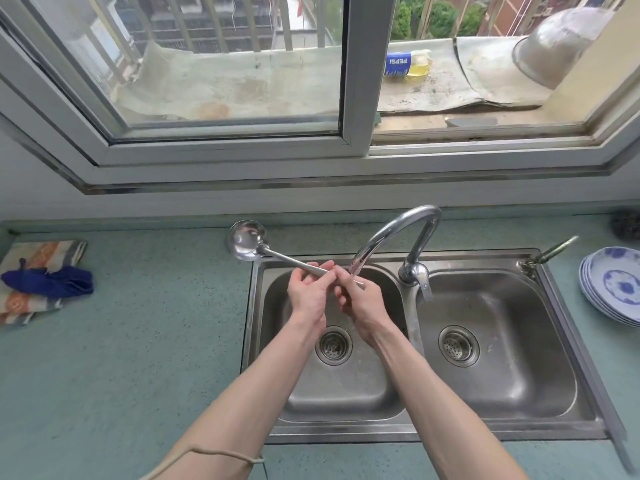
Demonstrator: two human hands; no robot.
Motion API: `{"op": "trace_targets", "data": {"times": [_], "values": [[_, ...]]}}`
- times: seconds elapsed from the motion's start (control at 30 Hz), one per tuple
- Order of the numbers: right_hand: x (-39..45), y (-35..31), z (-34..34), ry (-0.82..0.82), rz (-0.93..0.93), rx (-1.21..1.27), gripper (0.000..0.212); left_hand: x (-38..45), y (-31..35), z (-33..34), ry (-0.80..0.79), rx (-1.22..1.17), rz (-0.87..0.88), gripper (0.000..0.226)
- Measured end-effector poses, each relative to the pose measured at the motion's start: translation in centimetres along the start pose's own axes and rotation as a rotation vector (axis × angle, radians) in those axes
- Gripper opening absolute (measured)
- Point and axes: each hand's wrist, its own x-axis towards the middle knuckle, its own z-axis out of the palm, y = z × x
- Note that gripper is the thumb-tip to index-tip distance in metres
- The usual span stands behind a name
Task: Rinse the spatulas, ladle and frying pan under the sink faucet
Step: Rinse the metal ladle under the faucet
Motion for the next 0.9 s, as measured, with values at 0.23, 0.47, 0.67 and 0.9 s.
{"op": "trace_targets", "data": {"times": [0.23, 0.47, 0.67, 0.9], "values": [[-0.2, -0.9, -0.1, 0.199, -0.015, -0.086, 0.069, -0.1, -0.8, 0.9, 0.033, 0.001, -0.022, 0.026], [-1.2, -0.6, -2.0, 0.181, -0.049, -0.094, 0.067, 0.1, -0.1, 1.1, 0.021, 0.009, -0.041, 0.020], [-1.7, -0.5, -2.5, 0.128, -0.037, -0.083, 0.051, -0.2, -0.2, 1.7, -0.015, -0.010, -0.065, 0.009], [-1.5, -0.7, -2.1, 0.143, -0.047, -0.079, 0.044, -1.4, -1.9, 2.0, -0.113, 0.161, -0.070, 0.029]]}}
